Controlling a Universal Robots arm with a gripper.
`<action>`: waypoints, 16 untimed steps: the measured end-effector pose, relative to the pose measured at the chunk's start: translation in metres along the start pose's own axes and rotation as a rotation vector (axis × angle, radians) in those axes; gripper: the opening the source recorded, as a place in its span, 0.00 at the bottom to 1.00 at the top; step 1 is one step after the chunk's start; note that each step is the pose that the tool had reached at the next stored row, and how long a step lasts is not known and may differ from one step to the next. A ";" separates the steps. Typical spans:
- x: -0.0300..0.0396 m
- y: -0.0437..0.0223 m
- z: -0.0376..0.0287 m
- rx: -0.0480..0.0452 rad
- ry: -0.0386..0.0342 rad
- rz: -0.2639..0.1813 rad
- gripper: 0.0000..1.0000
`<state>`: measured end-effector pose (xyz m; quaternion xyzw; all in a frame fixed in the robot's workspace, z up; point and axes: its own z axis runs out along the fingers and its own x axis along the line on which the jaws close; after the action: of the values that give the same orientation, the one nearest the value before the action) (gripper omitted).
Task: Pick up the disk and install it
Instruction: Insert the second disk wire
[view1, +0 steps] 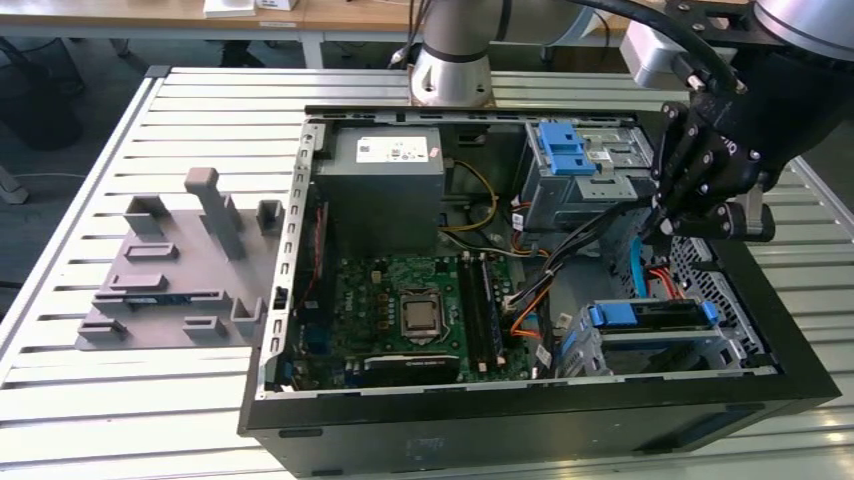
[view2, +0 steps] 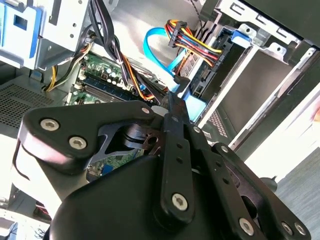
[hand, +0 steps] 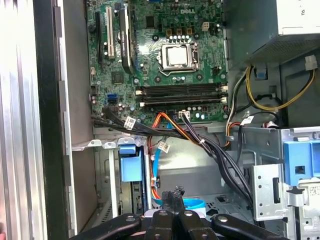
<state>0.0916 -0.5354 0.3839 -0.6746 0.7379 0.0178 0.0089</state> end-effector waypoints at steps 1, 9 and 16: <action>0.0000 0.0000 0.0000 0.0000 0.0000 0.000 0.11; -0.0007 -0.0013 0.0001 -0.0001 -0.0001 0.000 0.11; -0.0029 -0.0037 0.0001 0.0000 0.0001 0.000 0.11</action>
<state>0.0956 -0.5329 0.3839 -0.6746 0.7379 0.0178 0.0089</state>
